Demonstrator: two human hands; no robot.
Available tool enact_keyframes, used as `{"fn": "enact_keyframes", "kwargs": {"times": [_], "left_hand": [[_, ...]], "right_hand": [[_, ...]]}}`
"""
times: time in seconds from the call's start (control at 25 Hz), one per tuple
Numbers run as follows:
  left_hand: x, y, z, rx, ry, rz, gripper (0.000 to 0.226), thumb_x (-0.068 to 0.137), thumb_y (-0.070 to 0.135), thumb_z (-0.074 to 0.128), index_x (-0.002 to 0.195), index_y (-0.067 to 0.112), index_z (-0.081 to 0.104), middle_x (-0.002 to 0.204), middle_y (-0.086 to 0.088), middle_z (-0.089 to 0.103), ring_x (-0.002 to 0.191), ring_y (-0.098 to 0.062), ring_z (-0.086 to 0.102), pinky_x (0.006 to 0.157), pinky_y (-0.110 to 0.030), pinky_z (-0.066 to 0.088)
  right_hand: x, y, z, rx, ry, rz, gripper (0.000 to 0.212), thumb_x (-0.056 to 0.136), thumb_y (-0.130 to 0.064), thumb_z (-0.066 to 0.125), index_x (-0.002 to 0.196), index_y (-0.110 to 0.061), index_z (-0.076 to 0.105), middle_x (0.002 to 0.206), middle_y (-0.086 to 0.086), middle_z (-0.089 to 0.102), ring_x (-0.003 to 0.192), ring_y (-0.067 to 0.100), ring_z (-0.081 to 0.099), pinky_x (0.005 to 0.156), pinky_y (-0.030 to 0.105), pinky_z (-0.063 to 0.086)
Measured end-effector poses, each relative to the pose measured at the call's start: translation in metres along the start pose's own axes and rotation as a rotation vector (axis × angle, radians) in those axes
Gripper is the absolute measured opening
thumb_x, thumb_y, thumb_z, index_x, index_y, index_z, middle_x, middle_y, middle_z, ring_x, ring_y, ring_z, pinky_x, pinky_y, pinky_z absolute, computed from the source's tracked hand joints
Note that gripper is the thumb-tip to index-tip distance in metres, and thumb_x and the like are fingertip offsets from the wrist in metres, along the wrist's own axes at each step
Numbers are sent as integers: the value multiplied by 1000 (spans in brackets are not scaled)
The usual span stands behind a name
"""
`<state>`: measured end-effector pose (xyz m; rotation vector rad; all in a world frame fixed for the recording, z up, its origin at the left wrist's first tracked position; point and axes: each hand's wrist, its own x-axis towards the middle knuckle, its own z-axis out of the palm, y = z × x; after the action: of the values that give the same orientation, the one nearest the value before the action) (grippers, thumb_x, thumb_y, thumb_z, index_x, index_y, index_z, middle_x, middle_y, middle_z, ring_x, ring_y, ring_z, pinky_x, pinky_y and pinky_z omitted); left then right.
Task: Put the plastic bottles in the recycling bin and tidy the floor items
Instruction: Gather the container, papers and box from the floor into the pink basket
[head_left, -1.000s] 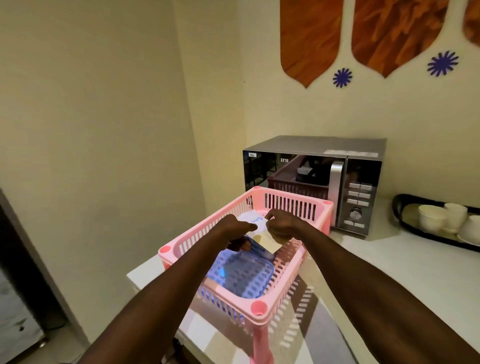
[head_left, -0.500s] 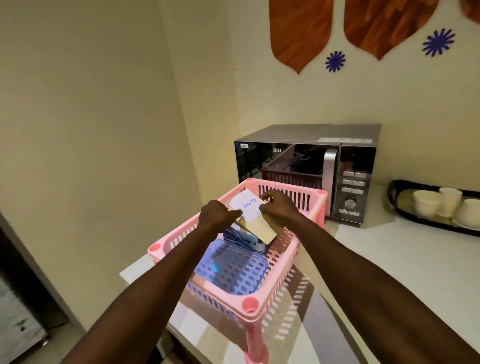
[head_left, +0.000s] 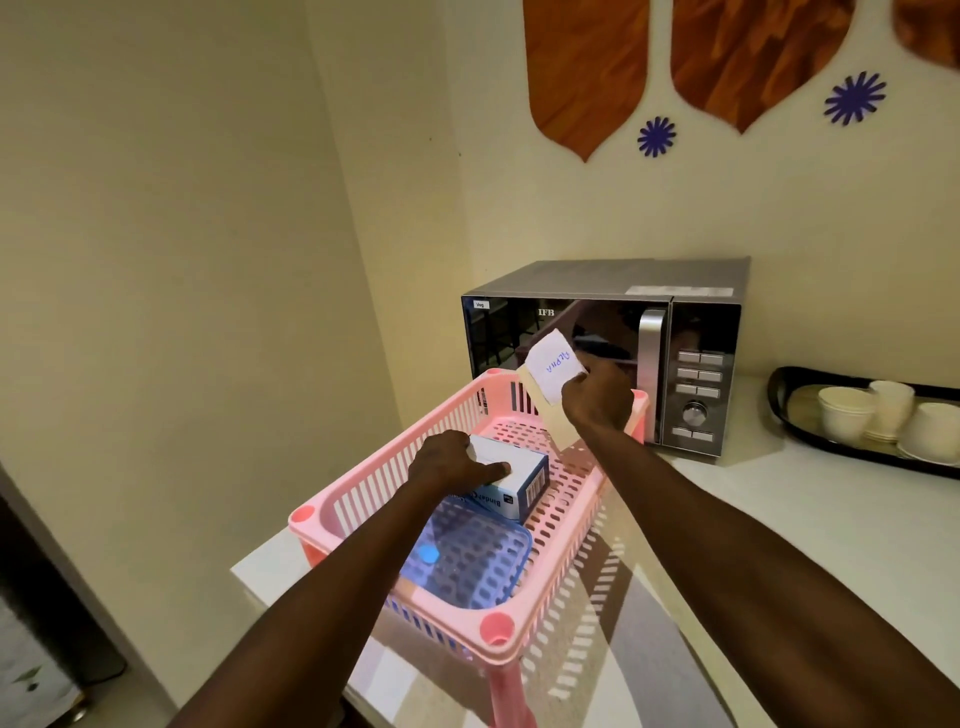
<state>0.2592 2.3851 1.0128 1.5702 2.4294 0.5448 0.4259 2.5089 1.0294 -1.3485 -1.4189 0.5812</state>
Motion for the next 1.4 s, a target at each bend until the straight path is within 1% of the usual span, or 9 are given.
{"fn": "enact_keyframes", "kwargs": {"times": [0.12,0.2,0.48,0.6,0.88,1.08,1.2,1.28,1.4], "left_hand": [[0,1,0,20,4,19,80,70,69,74,124,11,61,131,-8,63,117,-27,58,88,-35,48],[1,0,2,32,6,23,77,70,69,74,121,13,63,128,-7,65,114,-25,60,87,-34,49],[-2,-2,5,-114,17,-20,86,71,63,77,139,15,55,142,-4,58,127,-24,55,98,-34,49],[-5,1,3,-147,11,-21,84,75,59,77,144,18,50,151,-5,49,134,-25,49,107,-39,46],[-10,5,2,-156,8,3,72,82,52,73,142,20,52,154,-6,45,136,-26,47,108,-39,45],[-12,6,3,-122,4,27,71,84,52,71,144,19,51,155,-4,44,138,-24,45,108,-36,42],[-13,6,4,-117,5,38,71,84,52,71,144,19,51,155,-2,44,139,-23,44,108,-35,39],[-12,6,4,-123,2,29,71,83,52,72,143,19,51,155,-2,44,139,-23,44,110,-35,39],[-11,5,4,-116,-1,28,71,82,53,73,142,21,53,155,-2,44,140,-22,43,111,-35,38]], "right_hand": [[7,4,0,-129,-188,-65,44,93,-10,67,136,-20,64,132,11,69,115,36,66,92,42,57],[5,6,3,-186,-294,-108,43,91,-9,70,130,-22,62,129,11,70,112,34,67,89,41,58],[4,9,6,-334,-489,-153,34,87,-8,67,117,-25,64,128,7,70,107,28,67,84,36,58],[2,10,8,-369,-522,-178,37,88,-7,67,121,-24,64,133,7,67,111,28,66,89,40,59],[-3,13,12,-537,-554,-212,48,92,-13,68,138,-22,58,135,7,66,114,31,66,93,42,57],[-9,13,19,-847,-556,-406,70,84,-42,76,146,-26,47,147,11,49,137,34,41,115,57,30],[-9,13,17,-916,-485,-511,85,80,-48,80,152,-28,38,151,13,43,140,35,38,115,57,31],[-8,15,17,-831,-529,-476,80,83,-46,79,151,-28,42,150,11,48,137,34,45,112,51,39],[-7,18,22,-717,-746,-433,55,90,-33,77,142,-32,59,146,6,54,127,29,56,103,40,49]]}}
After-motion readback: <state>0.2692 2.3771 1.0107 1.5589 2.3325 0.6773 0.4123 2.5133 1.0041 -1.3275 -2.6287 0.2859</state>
